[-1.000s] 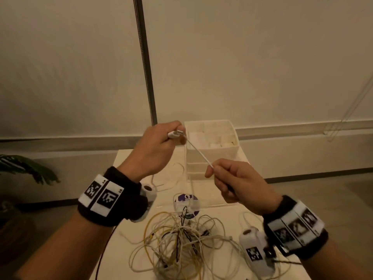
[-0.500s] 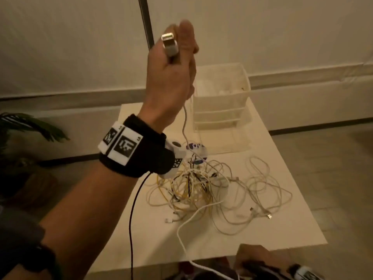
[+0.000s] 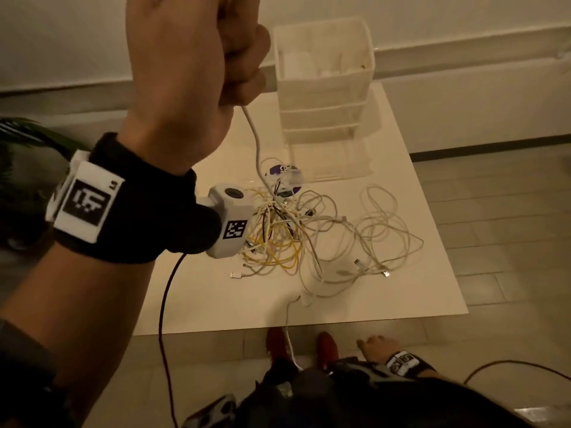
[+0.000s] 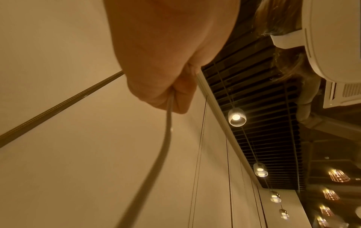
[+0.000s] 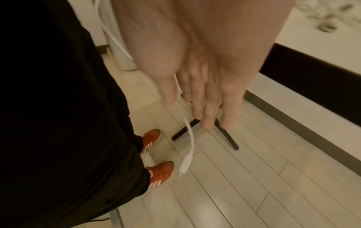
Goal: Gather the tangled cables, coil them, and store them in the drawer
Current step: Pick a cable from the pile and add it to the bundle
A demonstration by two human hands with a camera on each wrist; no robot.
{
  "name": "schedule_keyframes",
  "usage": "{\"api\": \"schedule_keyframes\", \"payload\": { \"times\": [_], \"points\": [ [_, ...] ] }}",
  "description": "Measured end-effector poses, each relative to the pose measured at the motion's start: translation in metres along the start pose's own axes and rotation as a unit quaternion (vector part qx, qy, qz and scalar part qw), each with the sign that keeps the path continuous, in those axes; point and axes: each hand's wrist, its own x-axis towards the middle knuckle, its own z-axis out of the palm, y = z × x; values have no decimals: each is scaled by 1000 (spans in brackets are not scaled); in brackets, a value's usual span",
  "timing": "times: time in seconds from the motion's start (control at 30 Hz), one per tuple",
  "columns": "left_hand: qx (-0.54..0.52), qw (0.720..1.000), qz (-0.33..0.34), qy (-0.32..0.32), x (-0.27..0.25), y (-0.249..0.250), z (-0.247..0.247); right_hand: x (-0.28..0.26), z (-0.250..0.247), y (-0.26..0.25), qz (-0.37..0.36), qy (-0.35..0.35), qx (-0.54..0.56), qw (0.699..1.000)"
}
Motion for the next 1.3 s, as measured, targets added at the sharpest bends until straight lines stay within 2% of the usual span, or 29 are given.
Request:
{"api": "schedule_keyframes", "payload": {
  "times": [0.03,0.07,0.1,0.13,0.2,0.23,0.3,0.37,0.43,0.47,0.5,0.67,0.77,0.83,0.9,0.97,1.03,1.1,1.17,1.2,1.3],
  "points": [
    [3,1000,-12,1,-1,2,3,-58,49,72,-59,17,-88,994],
    [-13,1000,-21,3,-2,5,7,-81,84,96,33,-46,8,998],
    [-24,999,-25,0,-3,9,11,-96,54,95,124,-100,94,983],
    [-32,999,-27,-4,-7,13,15,-115,44,94,109,-89,101,985],
    [-48,998,-44,-15,-14,14,18,-143,-14,89,-6,3,176,984],
    [-56,997,-51,-27,-16,13,19,-154,-46,88,-21,74,201,977],
    [-54,996,-56,-43,-21,11,20,-188,-111,79,-42,202,297,932],
    [-34,998,-42,-42,-23,13,17,-205,-166,67,-68,324,340,880],
    [-36,999,-34,-21,-25,18,5,-197,-210,51,-97,405,365,832],
    [-46,998,-35,-1,-26,19,-3,-184,-224,43,-99,420,365,825],
    [-57,997,-37,20,-28,19,-13,-165,-233,38,-92,420,366,826],
    [-72,994,-58,60,-40,8,-46,-34,-240,24,-22,335,287,897],
    [-73,991,-78,83,-48,-4,-57,31,-236,26,35,289,248,924],
    [-66,989,-87,102,-54,-12,-66,59,-234,23,22,269,191,944],
    [-57,986,-98,121,-63,-19,-76,75,-240,13,-22,267,126,955],
    [-50,983,-111,140,-72,-24,-89,83,-248,-6,-94,269,88,954],
    [-51,978,-122,162,-78,-27,-100,90,-254,-28,-155,229,40,960],
    [-60,974,-126,179,-81,-29,-111,96,-253,-48,-151,142,-96,974],
    [-66,972,-125,188,-81,-32,-118,107,-249,-57,-115,81,-211,967],
    [-71,971,-124,190,-80,-32,-122,111,-250,-57,-107,74,-225,966],
    [-83,968,-119,204,-80,-34,-134,110,-259,-55,-94,64,-165,980]
  ]
}}
